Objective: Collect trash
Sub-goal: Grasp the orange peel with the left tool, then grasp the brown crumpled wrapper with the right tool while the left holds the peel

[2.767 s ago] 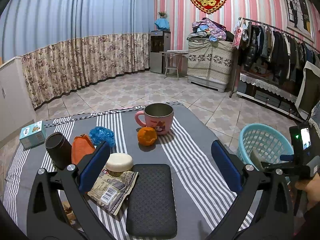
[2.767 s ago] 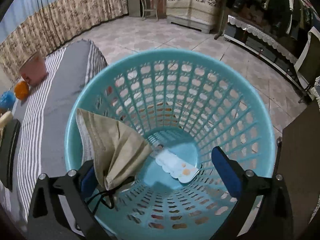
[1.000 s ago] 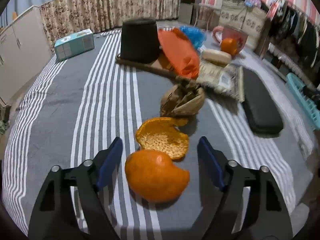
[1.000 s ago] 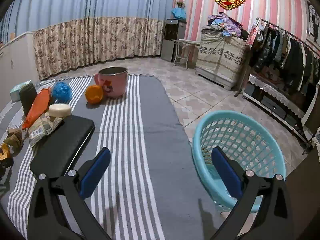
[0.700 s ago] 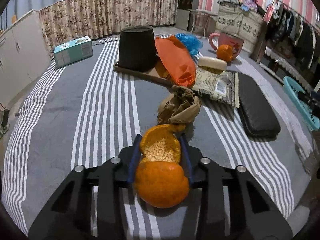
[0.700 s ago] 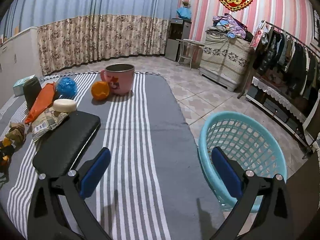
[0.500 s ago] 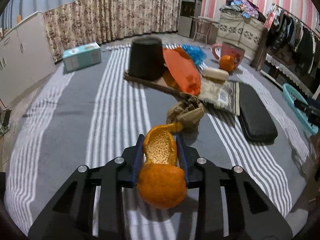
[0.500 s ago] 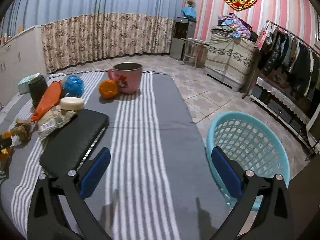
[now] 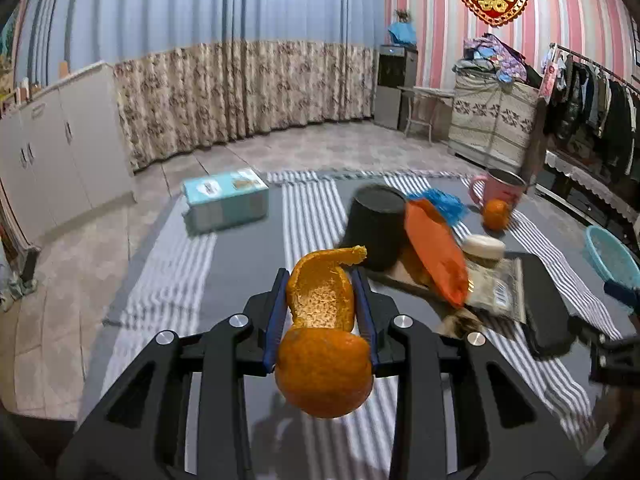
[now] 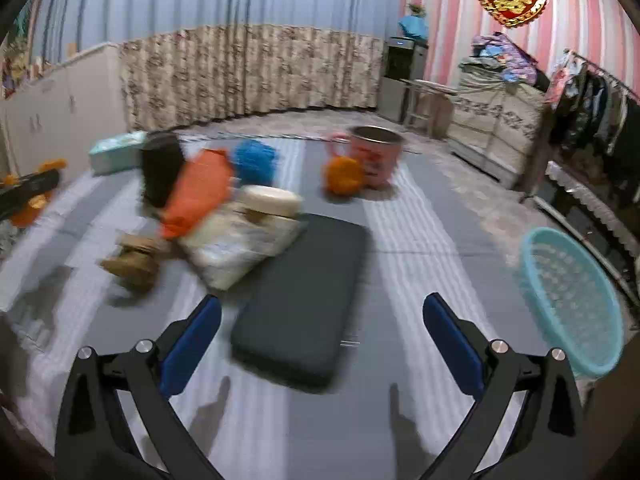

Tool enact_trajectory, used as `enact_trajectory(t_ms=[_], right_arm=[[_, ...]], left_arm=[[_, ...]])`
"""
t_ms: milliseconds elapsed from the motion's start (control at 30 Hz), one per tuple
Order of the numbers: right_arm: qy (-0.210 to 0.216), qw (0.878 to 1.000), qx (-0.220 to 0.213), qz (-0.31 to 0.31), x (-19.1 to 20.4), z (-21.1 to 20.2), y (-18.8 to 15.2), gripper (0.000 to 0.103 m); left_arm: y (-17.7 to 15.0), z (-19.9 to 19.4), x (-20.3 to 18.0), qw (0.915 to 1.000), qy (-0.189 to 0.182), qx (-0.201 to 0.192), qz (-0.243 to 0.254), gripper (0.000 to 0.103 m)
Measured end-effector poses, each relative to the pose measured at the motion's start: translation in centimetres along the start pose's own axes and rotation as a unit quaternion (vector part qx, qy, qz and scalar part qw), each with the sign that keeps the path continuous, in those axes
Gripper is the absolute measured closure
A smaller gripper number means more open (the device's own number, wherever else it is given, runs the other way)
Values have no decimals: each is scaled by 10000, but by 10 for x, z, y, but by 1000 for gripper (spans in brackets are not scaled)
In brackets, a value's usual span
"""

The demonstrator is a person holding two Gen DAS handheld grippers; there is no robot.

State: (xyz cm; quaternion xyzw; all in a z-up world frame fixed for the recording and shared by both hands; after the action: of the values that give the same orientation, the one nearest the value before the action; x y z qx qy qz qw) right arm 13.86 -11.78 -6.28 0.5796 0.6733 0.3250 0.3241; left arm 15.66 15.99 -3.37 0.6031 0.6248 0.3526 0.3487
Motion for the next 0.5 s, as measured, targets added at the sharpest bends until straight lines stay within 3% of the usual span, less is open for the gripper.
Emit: enact_trajectory(t_ms=[367,500], right_arm=[[435,9989,185,-57,87,20,7,6],[505,9981,324,-165,104,31,12,19]], left_arm=[[1,11,37,9997,78,-192,-148,72],[-2,16,51,9995,126,-144,-248,72]])
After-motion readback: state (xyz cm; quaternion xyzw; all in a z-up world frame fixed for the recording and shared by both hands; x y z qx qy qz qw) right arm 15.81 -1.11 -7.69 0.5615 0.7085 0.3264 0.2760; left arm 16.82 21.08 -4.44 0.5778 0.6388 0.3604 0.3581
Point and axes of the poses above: each gripper's, at about its wrist camera, not at the fingertips, and z roughly the way its jaws point, x to its left, y to its top, the point moved 1 cm from there along z, roughly the way its jaws point, and after that the axes turned 3 degrees about -x, right-handed, at the moved point
